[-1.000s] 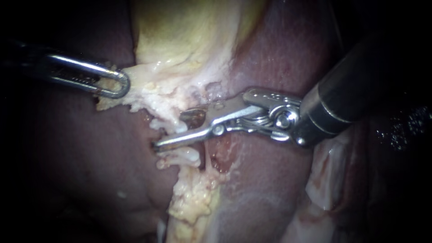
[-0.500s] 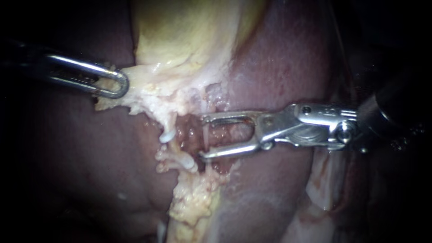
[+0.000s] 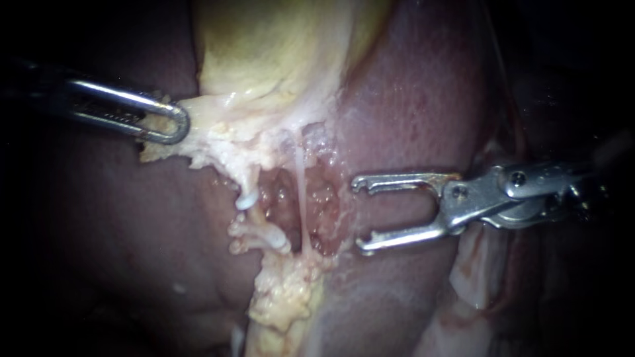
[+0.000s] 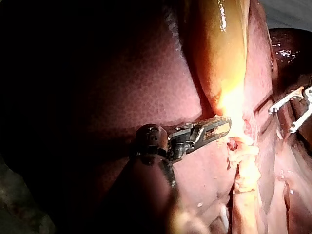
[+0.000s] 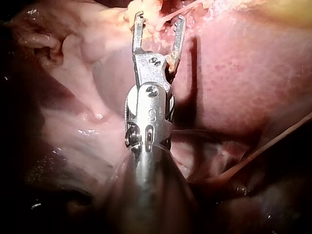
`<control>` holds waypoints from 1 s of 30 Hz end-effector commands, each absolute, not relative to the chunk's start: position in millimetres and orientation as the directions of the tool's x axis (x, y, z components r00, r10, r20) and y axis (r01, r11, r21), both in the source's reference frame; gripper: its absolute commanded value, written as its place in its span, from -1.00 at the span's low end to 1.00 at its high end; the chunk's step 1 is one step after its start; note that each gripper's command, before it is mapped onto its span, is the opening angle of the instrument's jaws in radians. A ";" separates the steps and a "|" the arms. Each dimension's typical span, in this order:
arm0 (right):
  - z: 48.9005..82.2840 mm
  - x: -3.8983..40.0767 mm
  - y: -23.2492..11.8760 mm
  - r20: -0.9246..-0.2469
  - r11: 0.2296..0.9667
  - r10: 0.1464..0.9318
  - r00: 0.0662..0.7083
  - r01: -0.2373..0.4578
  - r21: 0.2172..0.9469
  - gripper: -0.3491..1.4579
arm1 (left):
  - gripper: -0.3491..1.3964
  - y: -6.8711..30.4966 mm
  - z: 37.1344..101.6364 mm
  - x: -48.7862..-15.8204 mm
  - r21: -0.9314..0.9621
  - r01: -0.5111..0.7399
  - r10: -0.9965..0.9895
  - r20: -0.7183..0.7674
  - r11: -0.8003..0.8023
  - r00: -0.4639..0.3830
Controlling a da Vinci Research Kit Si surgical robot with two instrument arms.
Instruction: Going back third clip left tube
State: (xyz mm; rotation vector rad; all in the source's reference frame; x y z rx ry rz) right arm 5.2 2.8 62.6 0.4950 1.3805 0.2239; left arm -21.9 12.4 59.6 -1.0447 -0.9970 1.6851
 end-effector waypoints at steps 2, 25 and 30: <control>62.4 4.7 3.0 -0.882 0.879 0.432 0.189 0.131 0.459 -0.06 | -1.00 12.2 59.7 -22.2 -0.922 -0.267 0.944 -0.216 -0.281 -0.247; 61.7 3.6 3.3 -0.889 0.888 0.417 0.189 0.126 0.443 -0.06 | -1.00 11.2 65.6 -26.5 -0.912 -0.274 0.937 -0.235 -0.305 -0.260; 61.6 3.7 3.2 -0.889 0.888 0.417 0.189 0.123 0.442 -0.06 | -1.00 11.2 65.6 -26.4 -0.912 -0.273 0.936 -0.235 -0.305 -0.261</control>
